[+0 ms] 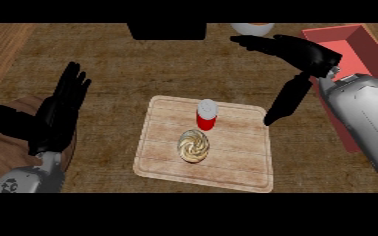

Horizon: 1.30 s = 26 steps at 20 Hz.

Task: Pick the can from the cutting board and place it in the cardboard box

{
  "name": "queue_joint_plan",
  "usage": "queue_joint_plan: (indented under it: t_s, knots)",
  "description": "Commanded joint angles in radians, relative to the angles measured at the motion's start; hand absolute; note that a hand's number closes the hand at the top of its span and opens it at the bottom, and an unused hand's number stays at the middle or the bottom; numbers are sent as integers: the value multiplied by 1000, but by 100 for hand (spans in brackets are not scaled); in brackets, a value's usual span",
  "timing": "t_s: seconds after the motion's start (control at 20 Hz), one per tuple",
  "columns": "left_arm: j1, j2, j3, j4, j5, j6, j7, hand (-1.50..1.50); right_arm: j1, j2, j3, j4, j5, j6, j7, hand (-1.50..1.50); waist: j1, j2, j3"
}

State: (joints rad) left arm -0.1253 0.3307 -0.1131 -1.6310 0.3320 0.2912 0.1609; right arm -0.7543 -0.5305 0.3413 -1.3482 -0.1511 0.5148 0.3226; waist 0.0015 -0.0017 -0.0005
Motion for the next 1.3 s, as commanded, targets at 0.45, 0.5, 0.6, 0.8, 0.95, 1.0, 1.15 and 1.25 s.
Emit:
queue_joint_plan:
  t_s: [0.45, 0.5, 0.6, 0.8, 0.95, 1.0, 1.15, 1.25]
  knots:
    - [15, -87, 22, 21, -67, -34, -23, 0, 32, 215, -36, -16, 164, 14, 158, -150, 3, 2, 0]
    - [16, -60, 39, -14, -73, -33, 20, 0, 52, 213, -23, 4, 204, 30, 116, -150, 4, 2, 0]
    - [61, -46, 57, -90, -53, -62, 47, 0, 40, 246, -50, -14, 216, 19, 166, -150, 6, 1, 0]
    - [50, -81, 59, -67, -97, -49, 39, 0, 114, 262, -60, -95, 280, 19, 170, -150, 1, 0, 0]
    - [-6, -93, 91, 5, -84, -82, 39, 0, 83, 304, -78, -9, 340, 18, 118, -150, 2, 2, 0]
    - [48, -102, 86, -8, -109, -87, -19, 0, 134, 299, -80, -38, 349, 22, 105, -150, 2, 2, 0]
    - [-39, -98, 107, 56, -105, -104, 7, 0, 82, 365, -76, 52, 384, 0, 94, -150, 3, 3, 0]
    - [-18, -112, 122, 66, -106, -124, -25, 0, 170, 324, -99, -87, 346, 85, 151, -150, -2, 1, 0]
